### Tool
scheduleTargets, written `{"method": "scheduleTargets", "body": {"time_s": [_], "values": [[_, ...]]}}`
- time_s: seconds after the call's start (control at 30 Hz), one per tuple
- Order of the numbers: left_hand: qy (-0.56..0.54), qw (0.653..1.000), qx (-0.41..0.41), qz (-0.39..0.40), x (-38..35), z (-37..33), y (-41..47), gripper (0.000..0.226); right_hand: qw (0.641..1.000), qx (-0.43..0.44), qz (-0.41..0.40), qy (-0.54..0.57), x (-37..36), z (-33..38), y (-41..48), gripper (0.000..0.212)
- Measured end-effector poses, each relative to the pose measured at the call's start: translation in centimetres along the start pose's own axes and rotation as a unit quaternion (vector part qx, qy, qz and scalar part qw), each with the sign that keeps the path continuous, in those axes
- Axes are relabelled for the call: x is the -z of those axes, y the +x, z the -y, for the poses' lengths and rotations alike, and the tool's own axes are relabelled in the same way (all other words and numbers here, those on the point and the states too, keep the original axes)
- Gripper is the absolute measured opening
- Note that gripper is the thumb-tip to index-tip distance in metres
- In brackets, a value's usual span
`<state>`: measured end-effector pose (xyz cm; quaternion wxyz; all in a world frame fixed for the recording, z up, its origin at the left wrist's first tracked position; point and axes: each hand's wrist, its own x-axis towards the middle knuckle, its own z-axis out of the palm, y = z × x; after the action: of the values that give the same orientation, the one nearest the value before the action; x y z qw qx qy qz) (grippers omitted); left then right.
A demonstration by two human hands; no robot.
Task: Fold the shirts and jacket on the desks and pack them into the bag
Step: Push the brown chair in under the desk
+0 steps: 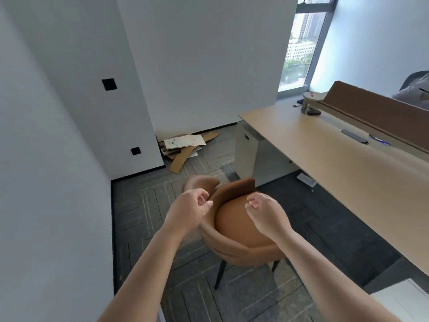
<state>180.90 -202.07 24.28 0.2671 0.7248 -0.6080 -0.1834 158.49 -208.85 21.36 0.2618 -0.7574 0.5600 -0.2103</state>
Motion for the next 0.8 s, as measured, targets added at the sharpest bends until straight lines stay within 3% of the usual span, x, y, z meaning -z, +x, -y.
{"method": "scheduleTargets", "body": {"time_s": [0.6,0.8], "values": [[0.071,0.988,-0.053,0.124,-5.1,2.0,24.8,0.028,0.993,-0.107,-0.052,0.028,-3.4,-6.7,19.5,0.028],[0.074,0.972,-0.123,0.183,-7.3,2.6,34.4,0.028,0.980,-0.173,-0.093,0.035,-4.3,-8.0,24.9,0.029]]}}
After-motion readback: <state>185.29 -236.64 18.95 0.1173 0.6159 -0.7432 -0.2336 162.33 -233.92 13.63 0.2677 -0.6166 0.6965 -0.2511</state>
